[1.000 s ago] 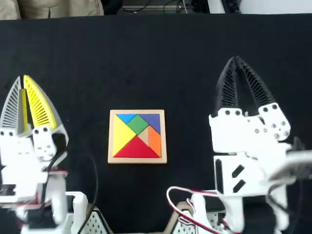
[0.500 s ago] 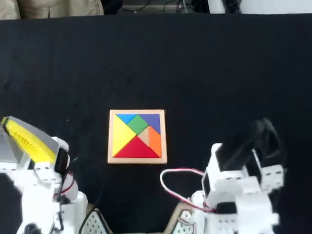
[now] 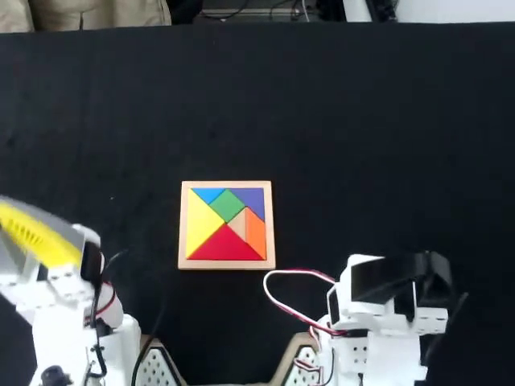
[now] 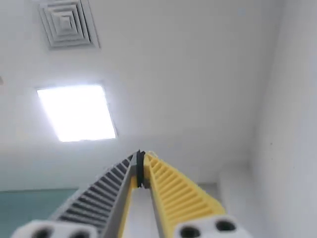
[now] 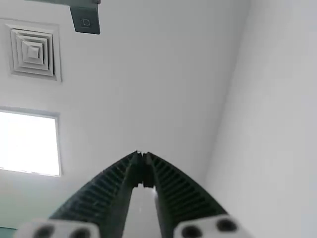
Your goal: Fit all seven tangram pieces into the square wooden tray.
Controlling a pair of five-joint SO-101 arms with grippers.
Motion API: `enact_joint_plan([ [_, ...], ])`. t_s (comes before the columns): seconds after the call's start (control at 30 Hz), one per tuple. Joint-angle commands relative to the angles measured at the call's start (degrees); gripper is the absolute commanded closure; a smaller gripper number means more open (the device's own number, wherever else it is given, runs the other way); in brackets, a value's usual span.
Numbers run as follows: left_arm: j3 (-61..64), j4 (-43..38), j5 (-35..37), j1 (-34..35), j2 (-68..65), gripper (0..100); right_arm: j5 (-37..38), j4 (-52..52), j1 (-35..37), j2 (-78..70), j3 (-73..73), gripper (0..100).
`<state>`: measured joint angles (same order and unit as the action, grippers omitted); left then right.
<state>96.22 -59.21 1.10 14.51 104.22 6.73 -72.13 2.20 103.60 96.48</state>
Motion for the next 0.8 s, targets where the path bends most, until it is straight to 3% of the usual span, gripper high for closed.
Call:
enact_joint_plan([
  [0.0,1.1,10.2,0.18,0.92,0.09,97,0.62,0.26,-0.79,3.74,0.13,98.3],
  [0.2,1.1,33.93,0.18,0.66,0.09,97,1.23,15.82,-0.79,3.74,0.13,98.3],
  [0.33,1.1,54.24,0.18,0.04,0.09,97,1.23,34.55,-0.97,3.74,0.13,98.3],
  [0.53,1.1,82.46,0.18,-5.76,0.09,97,0.79,65.49,-6.95,3.82,0.13,98.2],
  [0.7,1.1,90.73,0.18,-6.37,0.09,97,0.35,85.27,-9.49,3.82,0.13,98.2],
  [0.77,1.1,92.13,0.26,-6.2,0.09,97,-2.99,92.75,-9.49,3.82,0.13,98.2],
])
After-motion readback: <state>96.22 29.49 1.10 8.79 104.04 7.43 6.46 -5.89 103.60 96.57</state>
